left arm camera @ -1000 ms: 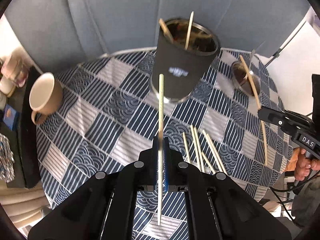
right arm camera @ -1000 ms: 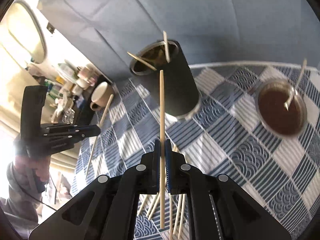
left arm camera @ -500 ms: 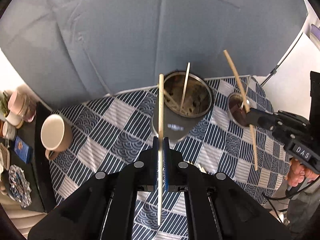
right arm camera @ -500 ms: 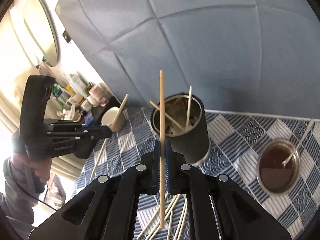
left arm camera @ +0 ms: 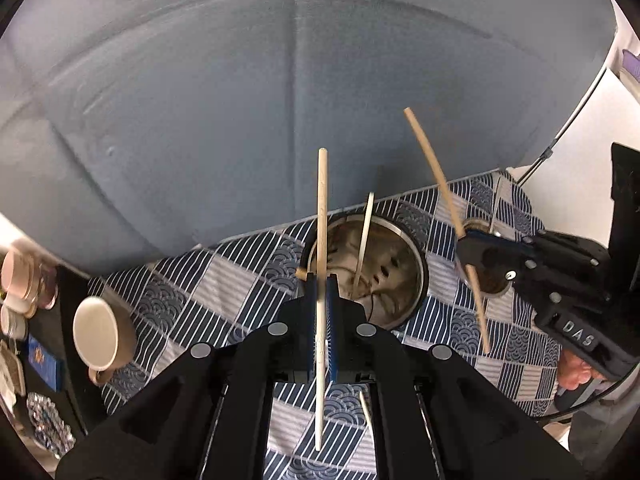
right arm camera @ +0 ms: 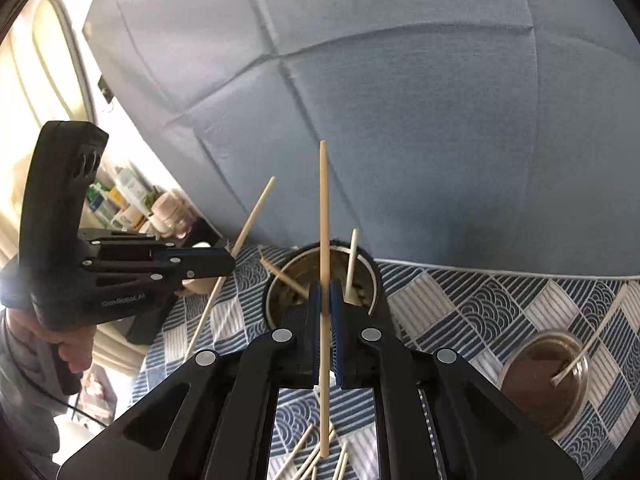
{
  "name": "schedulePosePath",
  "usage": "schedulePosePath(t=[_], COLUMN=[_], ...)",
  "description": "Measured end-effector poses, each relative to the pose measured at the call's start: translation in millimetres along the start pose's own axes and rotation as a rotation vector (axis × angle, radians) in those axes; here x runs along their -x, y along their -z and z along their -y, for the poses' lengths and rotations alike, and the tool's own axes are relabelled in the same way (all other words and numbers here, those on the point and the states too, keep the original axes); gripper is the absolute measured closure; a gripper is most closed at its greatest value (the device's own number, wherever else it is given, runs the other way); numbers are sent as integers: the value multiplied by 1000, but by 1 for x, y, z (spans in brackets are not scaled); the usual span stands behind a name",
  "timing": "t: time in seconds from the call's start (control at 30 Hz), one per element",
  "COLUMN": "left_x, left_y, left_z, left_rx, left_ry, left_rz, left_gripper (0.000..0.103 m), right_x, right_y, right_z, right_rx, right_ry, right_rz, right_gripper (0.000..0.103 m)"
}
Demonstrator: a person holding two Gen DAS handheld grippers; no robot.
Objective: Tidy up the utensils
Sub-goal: 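Raise both held sticks and carry them above the black holder, then open the right gripper into the holder while the left gripper releases its stick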
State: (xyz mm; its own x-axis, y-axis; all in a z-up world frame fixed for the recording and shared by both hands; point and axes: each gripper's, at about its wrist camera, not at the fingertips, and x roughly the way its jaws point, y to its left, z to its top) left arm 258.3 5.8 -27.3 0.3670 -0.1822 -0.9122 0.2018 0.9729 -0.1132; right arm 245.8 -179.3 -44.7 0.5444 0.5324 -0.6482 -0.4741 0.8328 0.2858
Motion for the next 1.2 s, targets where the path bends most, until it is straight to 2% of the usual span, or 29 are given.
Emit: schedulePosePath(t=[0.33, 0.43, 0.57, 0.6, 0.83, 1.07, 1.2], left_x=[-15, -16, -14, -15, -29, -32, -36], left_y=[-40, -46, -44, -41, -14, -3, 3], left_z=[-6, -2, 0, -1, -19, -14, -14], left_rx=[28, 7, -26, -31, 39, -1, -9], left_ry=[118, 147, 169, 179, 312, 286, 260], left_rz=[87, 138, 238, 268, 377, 399, 387], left_gripper=[98, 98, 98, 98, 98, 98, 98], right_x=[-27, -31, -35, -33, -38, -43, -49], right_y=[-22, -27, -25, -20, -1, -5, 3], right_z=[5, 3, 4, 4, 17, 20, 20], right_rx=[-22, -23, -12, -6, -78, -101, -89], right_ry=[-47, -58, -61, -57, -94, -112, -94], right_rz=[69, 90, 154, 195, 288, 348, 311], right_gripper=[98, 98, 98, 98, 98, 98, 98])
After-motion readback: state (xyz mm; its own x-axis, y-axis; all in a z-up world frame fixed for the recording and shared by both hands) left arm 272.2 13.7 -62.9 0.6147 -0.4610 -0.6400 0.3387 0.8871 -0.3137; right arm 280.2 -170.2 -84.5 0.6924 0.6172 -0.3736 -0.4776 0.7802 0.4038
